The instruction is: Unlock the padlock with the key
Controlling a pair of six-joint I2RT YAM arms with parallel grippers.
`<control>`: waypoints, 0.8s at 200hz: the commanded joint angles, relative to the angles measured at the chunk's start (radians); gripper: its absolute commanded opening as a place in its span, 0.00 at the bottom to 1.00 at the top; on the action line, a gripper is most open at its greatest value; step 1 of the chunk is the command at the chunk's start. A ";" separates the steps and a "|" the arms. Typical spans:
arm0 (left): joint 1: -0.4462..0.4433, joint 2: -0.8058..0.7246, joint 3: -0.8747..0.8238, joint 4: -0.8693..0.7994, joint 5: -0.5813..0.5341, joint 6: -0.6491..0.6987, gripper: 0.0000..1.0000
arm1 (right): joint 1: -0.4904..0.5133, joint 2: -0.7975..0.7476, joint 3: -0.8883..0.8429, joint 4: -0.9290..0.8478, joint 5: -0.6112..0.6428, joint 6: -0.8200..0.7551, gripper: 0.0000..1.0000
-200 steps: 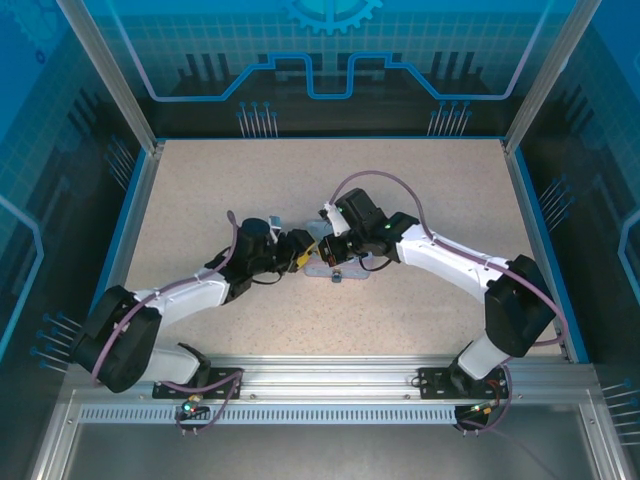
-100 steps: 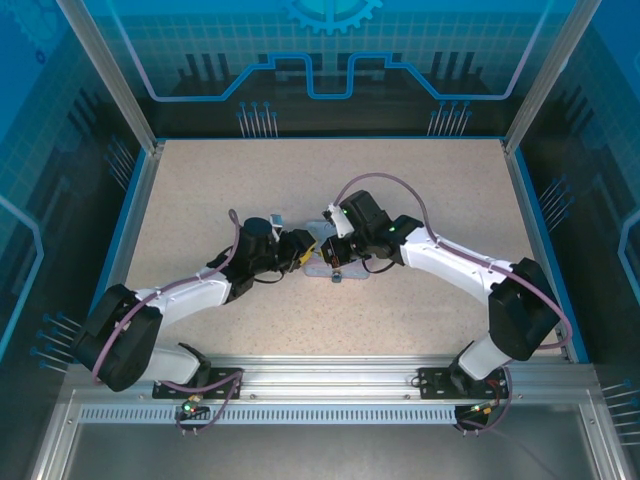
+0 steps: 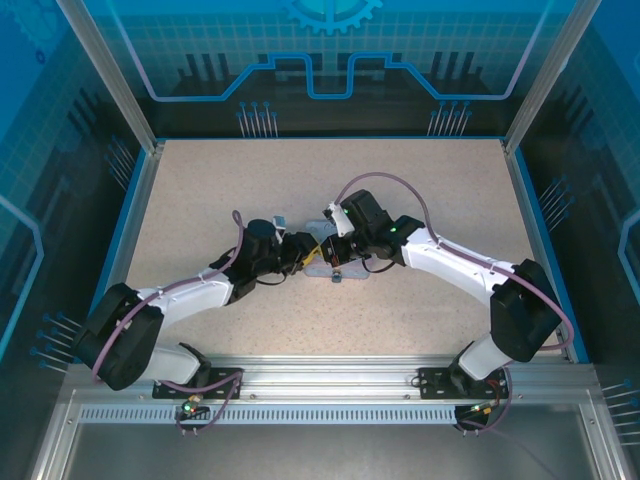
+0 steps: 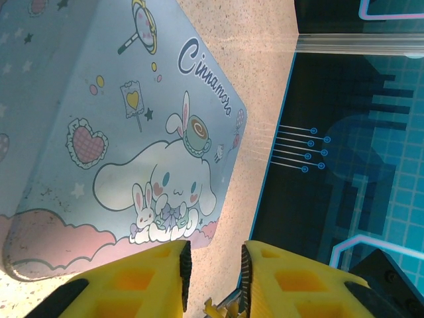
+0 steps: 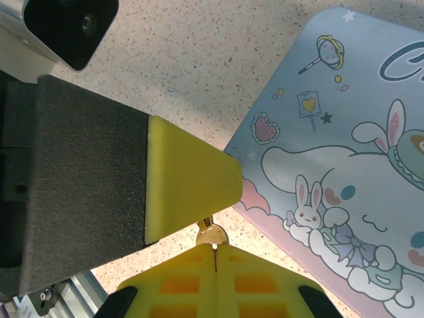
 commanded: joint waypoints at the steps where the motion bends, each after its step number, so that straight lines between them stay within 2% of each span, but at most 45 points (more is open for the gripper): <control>1: -0.008 0.004 0.028 0.012 -0.023 -0.004 0.27 | -0.014 -0.031 -0.012 0.013 -0.022 0.009 0.00; 64: -0.006 0.005 0.030 0.011 -0.035 -0.001 0.13 | -0.013 -0.043 -0.036 0.021 -0.024 0.012 0.00; 82: -0.009 0.010 0.035 0.016 -0.031 0.001 0.12 | -0.015 -0.043 -0.037 0.024 -0.026 0.015 0.00; 116: -0.012 0.020 0.039 0.020 -0.031 -0.002 0.00 | -0.015 -0.044 -0.036 0.030 -0.031 0.020 0.00; 125: -0.012 0.023 0.042 0.020 -0.029 -0.001 0.00 | -0.017 -0.049 -0.037 0.030 -0.026 0.024 0.00; 131: -0.012 0.024 0.044 0.022 -0.027 0.002 0.00 | -0.021 -0.056 -0.041 0.030 -0.022 0.031 0.09; 149: -0.011 0.027 0.056 0.018 -0.021 0.031 0.00 | -0.055 -0.096 -0.070 0.046 -0.022 0.059 0.45; 160: -0.012 0.028 0.070 0.011 -0.008 0.065 0.00 | -0.086 -0.130 -0.096 0.065 -0.039 0.079 0.57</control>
